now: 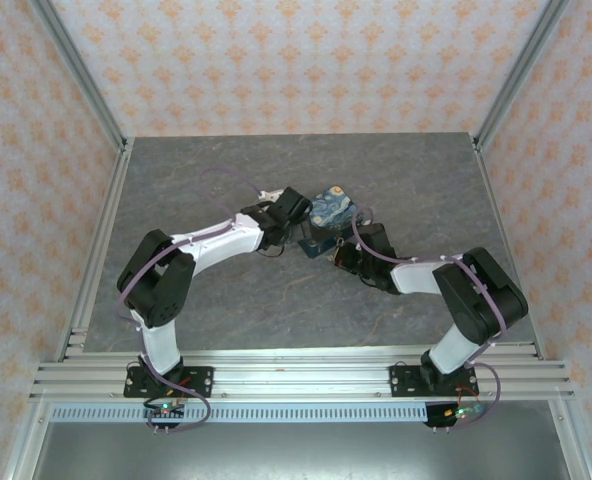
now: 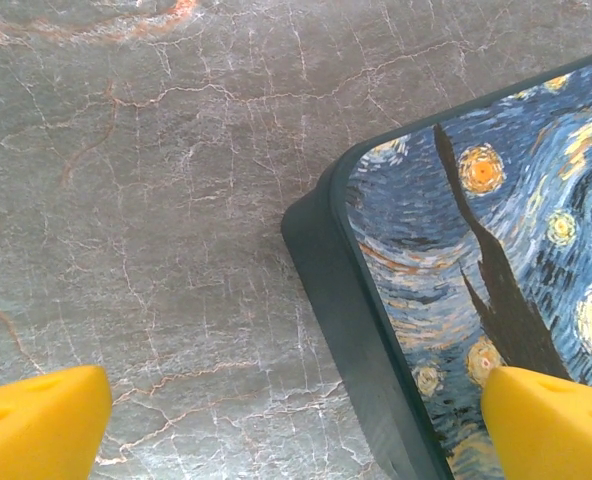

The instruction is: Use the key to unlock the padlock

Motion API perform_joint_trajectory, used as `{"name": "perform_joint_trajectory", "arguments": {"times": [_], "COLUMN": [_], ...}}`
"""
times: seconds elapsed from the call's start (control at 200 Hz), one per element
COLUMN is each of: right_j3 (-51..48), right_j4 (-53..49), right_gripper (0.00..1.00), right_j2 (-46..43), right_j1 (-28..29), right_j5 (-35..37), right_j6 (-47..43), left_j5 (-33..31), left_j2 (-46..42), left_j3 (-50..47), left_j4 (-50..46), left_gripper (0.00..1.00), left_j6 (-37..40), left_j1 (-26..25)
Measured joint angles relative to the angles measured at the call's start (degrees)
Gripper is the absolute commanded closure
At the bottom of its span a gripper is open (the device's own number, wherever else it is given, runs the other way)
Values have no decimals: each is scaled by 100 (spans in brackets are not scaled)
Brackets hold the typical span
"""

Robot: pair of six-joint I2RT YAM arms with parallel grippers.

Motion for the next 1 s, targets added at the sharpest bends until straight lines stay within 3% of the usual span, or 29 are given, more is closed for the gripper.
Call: {"name": "perform_joint_trajectory", "arguments": {"times": [0.555,1.001], "right_j3": [-334,-201], "right_j4": [879,1174], "right_gripper": [100,100], "right_j2": [4,358], "right_j1": [-492,-531], "right_j5": [-356,-479], "right_j6": [717,997], "left_j5": [-74,-74], "left_j2": [-2,20], "left_j3": [-240,-245], "left_j4": [511,564], "left_gripper": [5,5], "left_j6": [-170,-170], "left_j1": [-138,-146]}}
